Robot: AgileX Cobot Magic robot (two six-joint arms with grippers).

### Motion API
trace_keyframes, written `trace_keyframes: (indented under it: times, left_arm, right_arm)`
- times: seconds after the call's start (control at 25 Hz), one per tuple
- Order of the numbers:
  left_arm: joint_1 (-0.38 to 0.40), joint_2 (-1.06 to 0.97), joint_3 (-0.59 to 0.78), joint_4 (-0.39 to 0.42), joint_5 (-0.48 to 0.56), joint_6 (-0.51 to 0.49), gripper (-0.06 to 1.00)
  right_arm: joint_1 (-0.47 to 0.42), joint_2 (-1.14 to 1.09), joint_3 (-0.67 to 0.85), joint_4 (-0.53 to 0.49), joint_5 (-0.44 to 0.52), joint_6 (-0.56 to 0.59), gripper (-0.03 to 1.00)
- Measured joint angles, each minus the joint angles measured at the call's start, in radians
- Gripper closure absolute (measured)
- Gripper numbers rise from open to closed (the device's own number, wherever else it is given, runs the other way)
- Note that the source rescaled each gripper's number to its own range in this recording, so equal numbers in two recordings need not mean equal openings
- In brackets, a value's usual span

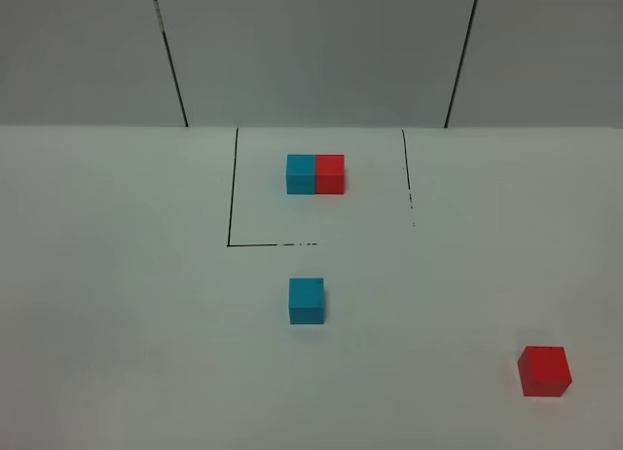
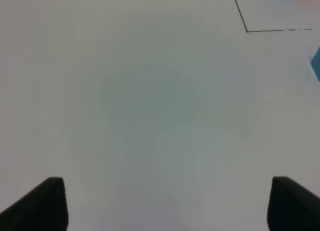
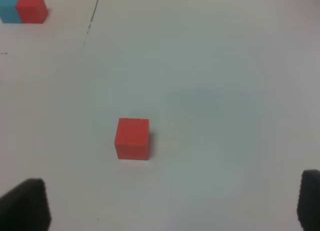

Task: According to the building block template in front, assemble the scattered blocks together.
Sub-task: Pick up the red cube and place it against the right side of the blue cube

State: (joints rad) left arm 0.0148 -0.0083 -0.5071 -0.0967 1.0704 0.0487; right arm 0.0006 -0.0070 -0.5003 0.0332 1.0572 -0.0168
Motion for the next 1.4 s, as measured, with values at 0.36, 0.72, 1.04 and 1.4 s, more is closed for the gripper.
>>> trace_keyframes:
  times: [0.36, 0.72, 1.04, 1.4]
  left_arm:
    - [0.000, 0.000, 0.000, 0.000, -0.002, 0.000, 0.24]
    - [0.000, 0.000, 0.000, 0.000, -0.003, 0.000, 0.24]
    - [0.000, 0.000, 0.001, 0.000, -0.004, 0.000, 0.24]
    - [0.000, 0.000, 0.001, 0.000, -0.004, 0.000, 0.25]
  right_arm:
    - [0.000, 0.113, -0.032, 0.211, -0.009, 0.011, -0.03]
    - [0.002, 0.898, -0.144, 0.306, -0.112, -0.087, -0.03]
    - [0.002, 1.387, -0.235, 0.265, -0.327, -0.157, -0.03]
    - [0.094, 1.636, -0.278, 0.241, -0.391, -0.154, -0.03]
